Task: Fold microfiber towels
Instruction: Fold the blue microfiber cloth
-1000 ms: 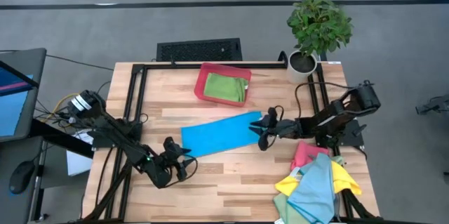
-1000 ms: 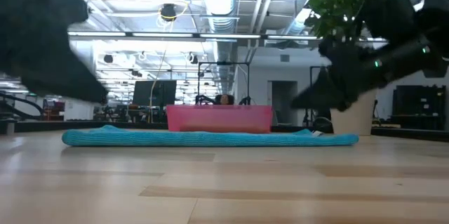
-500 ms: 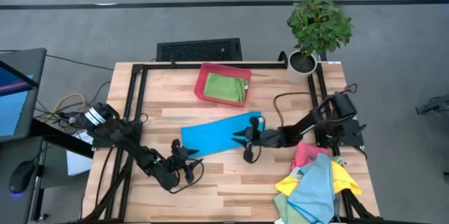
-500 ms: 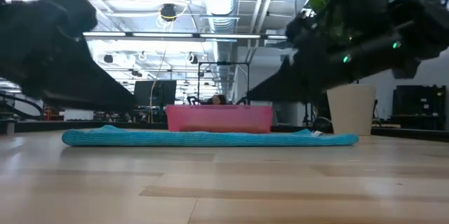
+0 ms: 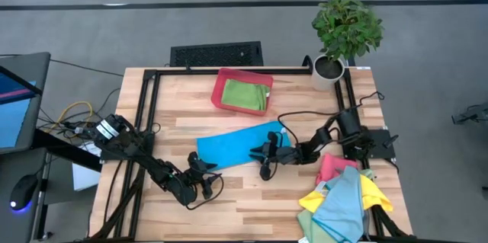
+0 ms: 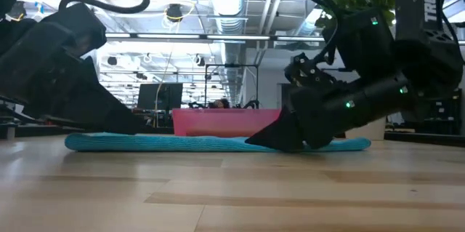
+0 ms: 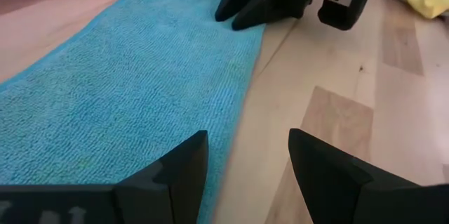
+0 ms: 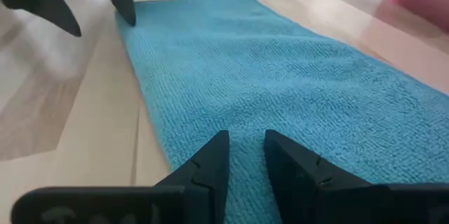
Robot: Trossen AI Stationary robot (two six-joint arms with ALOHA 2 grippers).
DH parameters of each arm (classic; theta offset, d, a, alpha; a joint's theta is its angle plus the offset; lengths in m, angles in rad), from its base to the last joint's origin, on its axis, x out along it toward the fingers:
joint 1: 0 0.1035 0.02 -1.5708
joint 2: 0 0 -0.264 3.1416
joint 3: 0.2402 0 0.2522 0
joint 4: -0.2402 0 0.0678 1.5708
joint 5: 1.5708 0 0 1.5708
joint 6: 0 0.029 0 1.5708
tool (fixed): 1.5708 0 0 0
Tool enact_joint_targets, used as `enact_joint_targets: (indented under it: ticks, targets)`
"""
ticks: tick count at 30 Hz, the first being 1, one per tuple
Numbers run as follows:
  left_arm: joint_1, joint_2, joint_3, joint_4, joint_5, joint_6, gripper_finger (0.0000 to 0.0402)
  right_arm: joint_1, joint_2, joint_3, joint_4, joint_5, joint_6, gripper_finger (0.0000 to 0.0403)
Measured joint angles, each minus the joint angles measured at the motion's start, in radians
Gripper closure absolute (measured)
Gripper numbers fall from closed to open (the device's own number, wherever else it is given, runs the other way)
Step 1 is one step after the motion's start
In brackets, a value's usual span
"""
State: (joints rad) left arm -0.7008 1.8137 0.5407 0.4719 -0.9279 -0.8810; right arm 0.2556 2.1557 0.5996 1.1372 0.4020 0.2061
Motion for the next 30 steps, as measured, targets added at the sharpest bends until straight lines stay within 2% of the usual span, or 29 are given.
enact_joint_targets:
  ticks: [4,9,14,19,30]
  targets:
    - [0.000,0.000,0.000,-0.002,0.008,-0.005,0.0210,0.002,-0.035,-0.003,0.009,-0.010,-0.048,0.0282]
    - [0.000,0.000,0.000,-0.010,0.033,-0.013,0.0210,0.016,-0.154,0.003,0.015,-0.010,-0.148,0.0282]
    - [0.001,0.000,0.000,-0.011,0.033,0.006,0.0210,0.015,-0.187,0.032,0.012,-0.011,-0.178,0.0282]
    - [0.001,0.010,0.000,-0.029,0.034,-0.007,0.0210,0.014,-0.101,0.123,-0.017,-0.063,-0.189,0.0282]
    - [0.001,0.020,0.000,-0.036,0.056,-0.022,0.0210,0.003,0.076,0.244,-0.030,-0.095,-0.170,0.0282]
